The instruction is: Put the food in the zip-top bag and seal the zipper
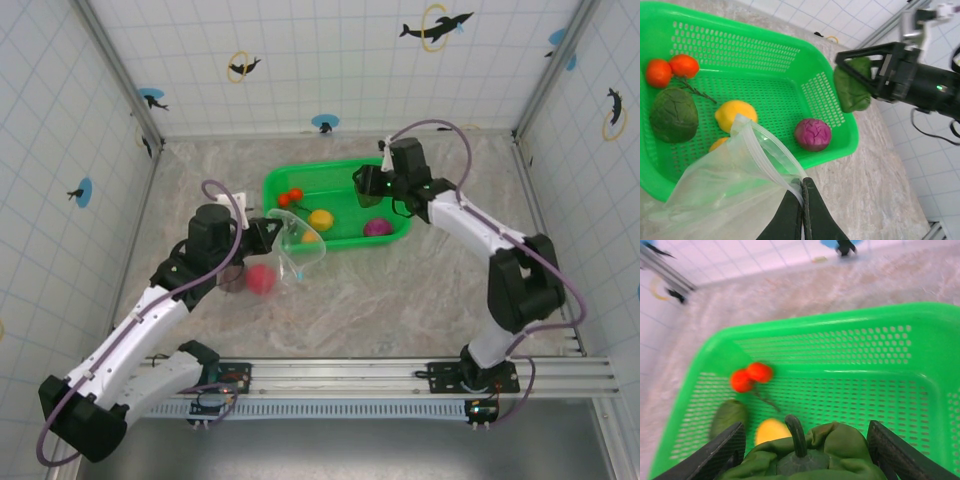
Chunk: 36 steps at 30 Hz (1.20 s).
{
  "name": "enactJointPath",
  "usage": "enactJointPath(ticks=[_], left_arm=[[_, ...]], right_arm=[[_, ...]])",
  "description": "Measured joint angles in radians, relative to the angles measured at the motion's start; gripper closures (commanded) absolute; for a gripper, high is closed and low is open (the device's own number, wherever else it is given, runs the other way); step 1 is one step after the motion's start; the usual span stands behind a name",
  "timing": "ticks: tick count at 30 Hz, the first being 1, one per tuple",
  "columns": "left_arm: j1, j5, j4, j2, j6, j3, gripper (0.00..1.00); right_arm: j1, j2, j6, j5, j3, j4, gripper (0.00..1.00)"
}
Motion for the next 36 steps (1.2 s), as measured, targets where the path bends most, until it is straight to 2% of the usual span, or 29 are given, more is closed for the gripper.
enactJointPath(ticks=[5,15,24,36], left_arm=[[0.000,0.028,0.018,0.022,-0.012,0.002,1.00],[0.000,0.044,0.029,0.041,-0.028,0.041,1.00],[0.000,0.051,0.029,0.042,-0.028,0.053,1.00],[0.000,0.044,0.029,0.037,-0.027,0.076,1.00]], right_arm=[[0.024,-0.174,0.057,-0.071,-0.106,0.094,0.34],[0.099,-0.283,0.229,-0.168,-0.251,0.282,0.35],[0.261,-0.268,0.360,-0.156,-0.277,0.461,0.35],[0.408,-0.172,0.404,-0.005,-0.322,0.613,0.36]])
